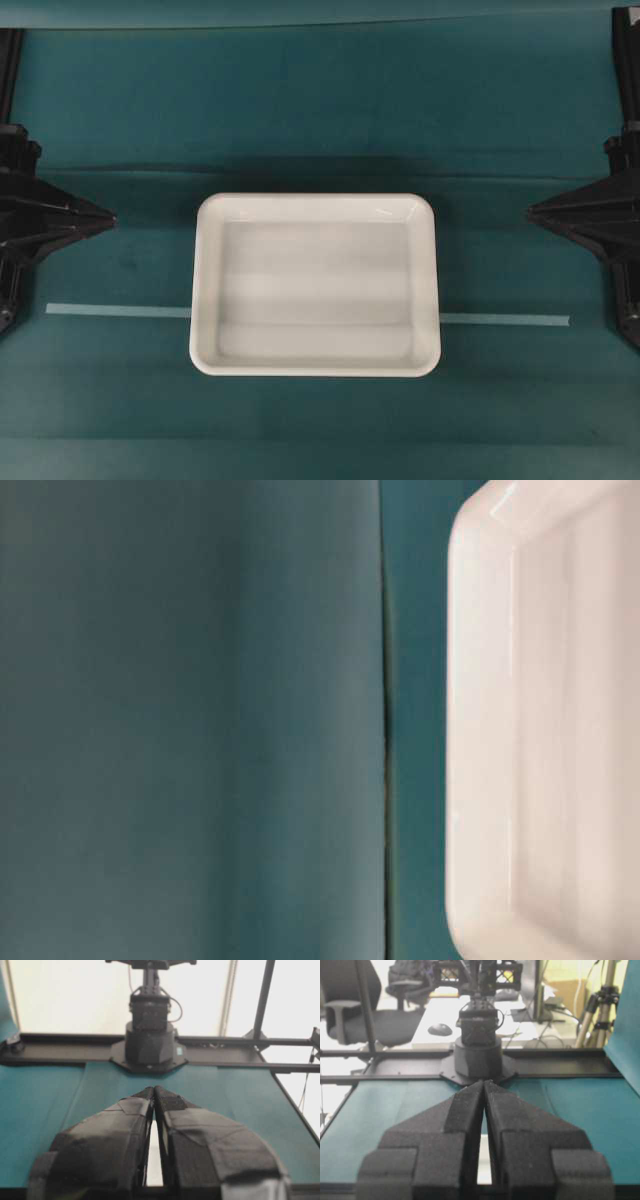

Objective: Lift the white case with both hands.
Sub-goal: 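Move both open grippers inward toward the tray's left and right rims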

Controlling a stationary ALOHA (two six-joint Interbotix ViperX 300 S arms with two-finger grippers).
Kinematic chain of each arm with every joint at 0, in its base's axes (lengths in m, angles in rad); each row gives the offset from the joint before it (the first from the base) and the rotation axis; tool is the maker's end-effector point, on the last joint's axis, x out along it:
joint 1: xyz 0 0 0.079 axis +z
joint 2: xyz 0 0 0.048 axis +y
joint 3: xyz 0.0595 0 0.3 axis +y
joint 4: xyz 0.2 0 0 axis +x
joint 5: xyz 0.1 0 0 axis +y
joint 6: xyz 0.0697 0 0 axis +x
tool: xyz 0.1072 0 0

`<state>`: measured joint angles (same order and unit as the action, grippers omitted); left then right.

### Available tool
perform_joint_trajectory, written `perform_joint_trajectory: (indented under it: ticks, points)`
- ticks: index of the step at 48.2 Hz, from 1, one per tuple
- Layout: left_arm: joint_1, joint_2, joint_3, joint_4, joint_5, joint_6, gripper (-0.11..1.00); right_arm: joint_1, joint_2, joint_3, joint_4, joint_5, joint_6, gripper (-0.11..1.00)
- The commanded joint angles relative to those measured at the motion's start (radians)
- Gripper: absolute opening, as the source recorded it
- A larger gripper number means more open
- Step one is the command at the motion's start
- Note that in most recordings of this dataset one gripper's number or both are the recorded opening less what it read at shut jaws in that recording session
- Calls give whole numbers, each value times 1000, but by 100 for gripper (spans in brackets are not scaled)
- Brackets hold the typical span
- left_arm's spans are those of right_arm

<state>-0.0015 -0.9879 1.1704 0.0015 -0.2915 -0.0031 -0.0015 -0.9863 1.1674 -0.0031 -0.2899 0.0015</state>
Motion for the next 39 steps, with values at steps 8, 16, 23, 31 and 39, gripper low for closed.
perform_joint_trajectory:
  ticks: [8,16,23,31,39]
  points:
    - [-18,94,-32,20,3,-149,2,6,35,-8,92,115,87,0]
    - [-44,100,-57,20,11,-190,-3,3,35,-35,106,242,232,0]
    - [-57,109,-97,20,26,-371,-3,-23,44,-77,137,342,463,0]
    - [-57,112,-129,20,44,-799,-3,-35,63,-91,166,448,788,0]
    - [-60,133,-127,20,149,-1126,-3,-35,75,-87,155,472,1055,0]
